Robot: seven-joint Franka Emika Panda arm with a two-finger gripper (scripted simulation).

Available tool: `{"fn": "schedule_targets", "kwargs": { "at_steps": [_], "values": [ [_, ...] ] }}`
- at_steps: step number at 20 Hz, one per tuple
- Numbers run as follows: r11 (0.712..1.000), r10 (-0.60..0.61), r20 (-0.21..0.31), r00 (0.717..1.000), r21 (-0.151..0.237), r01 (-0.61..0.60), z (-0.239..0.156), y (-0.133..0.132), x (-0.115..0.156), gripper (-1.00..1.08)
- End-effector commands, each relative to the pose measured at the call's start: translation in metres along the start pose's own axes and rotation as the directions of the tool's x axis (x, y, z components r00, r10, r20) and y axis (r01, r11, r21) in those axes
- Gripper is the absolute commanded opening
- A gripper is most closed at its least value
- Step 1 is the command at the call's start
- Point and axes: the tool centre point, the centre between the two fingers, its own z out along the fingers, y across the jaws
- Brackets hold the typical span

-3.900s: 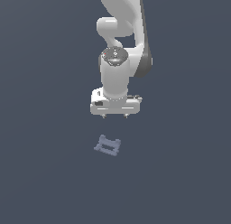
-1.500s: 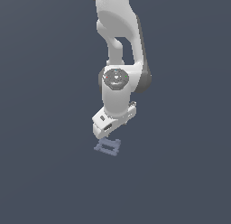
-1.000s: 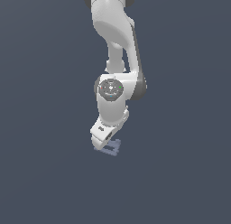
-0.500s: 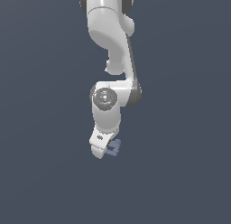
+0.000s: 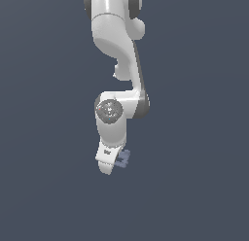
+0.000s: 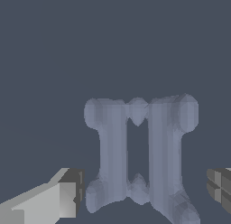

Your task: Pick up the object and move it to a goal position.

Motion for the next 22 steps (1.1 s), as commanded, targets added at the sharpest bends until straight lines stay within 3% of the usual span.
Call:
{"fn": "schedule_targets", "kwargs": {
  "at_steps": [1, 22],
  "values": [
    [1.0, -0.014, 0.0, 1.0, -0.001, 0.014, 0.001, 0.001, 0.0, 1.0],
    [1.0, -0.016, 0.0, 1.0, -0.001, 0.016, 0.051, 0.001, -0.001, 1.0]
  ]
}}
